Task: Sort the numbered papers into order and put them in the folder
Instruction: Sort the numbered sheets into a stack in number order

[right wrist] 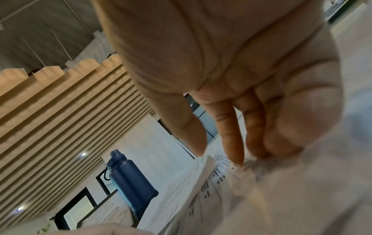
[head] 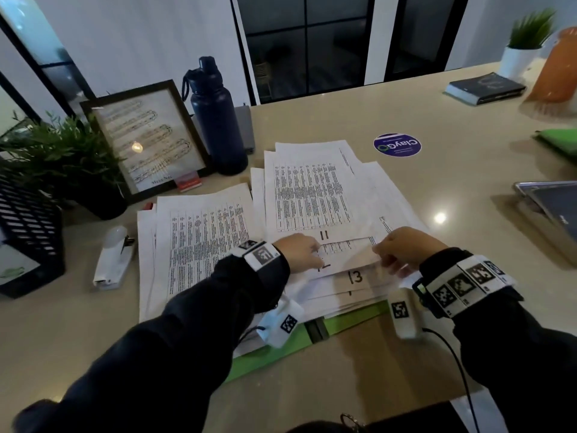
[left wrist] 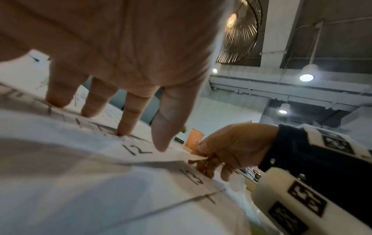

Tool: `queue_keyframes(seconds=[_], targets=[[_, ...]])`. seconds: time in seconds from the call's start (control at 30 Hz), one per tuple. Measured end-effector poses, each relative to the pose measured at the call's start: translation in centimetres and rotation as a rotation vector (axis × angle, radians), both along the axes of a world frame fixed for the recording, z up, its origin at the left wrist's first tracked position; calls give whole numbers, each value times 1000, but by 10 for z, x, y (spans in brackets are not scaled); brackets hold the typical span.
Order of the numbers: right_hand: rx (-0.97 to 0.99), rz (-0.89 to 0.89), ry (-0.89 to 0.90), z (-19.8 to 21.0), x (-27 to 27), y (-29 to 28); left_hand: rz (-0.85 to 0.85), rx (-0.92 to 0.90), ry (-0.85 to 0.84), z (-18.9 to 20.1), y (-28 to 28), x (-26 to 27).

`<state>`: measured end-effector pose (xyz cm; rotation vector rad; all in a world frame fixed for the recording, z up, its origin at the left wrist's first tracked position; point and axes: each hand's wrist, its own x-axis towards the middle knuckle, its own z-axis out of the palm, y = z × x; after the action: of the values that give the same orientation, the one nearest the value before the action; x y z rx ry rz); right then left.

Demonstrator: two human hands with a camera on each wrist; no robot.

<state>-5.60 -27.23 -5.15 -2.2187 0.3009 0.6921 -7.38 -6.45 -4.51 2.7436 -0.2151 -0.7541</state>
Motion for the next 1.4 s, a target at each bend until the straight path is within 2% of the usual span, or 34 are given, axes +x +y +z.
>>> queue_keyframes(seconds=[0.1,0.23,0.4,0.63,0.8,0.9,0.97,1.0,1.27,1.4], targets=[[-98,8,-55,-3,-1,1,-25,62,-16,-15,-4,-4],[-72,-59,-119,-7,-1,-3,-59,115,-13,-15,-9,-9],[-64,-39,-75,-10,-4,-5,-112,140,-9,-16,-24,-13],[-61,-45,12,-10,-5,-5,-98,120,-34,-18,-25,-10],[-115,-100,-145,-13,3,-7,-93,138,-62,-20,-26,-10],[-111,-187,-110,-11,0,-14,-103,195,-98,-26,-30,-7],[-166,-154,-122,-13,-3,-18,-102,228,-123,-31,-33,-5],[-105,-187,-132,-13,-4,-19,-98,240,-135,-33,-33,-4],[-323,100,-324,-8,-10,-15,-84,259,-176,-38,-33,0],[-376,138,-384,-7,-4,-5,-78,261,-206,-38,-35,-1]])
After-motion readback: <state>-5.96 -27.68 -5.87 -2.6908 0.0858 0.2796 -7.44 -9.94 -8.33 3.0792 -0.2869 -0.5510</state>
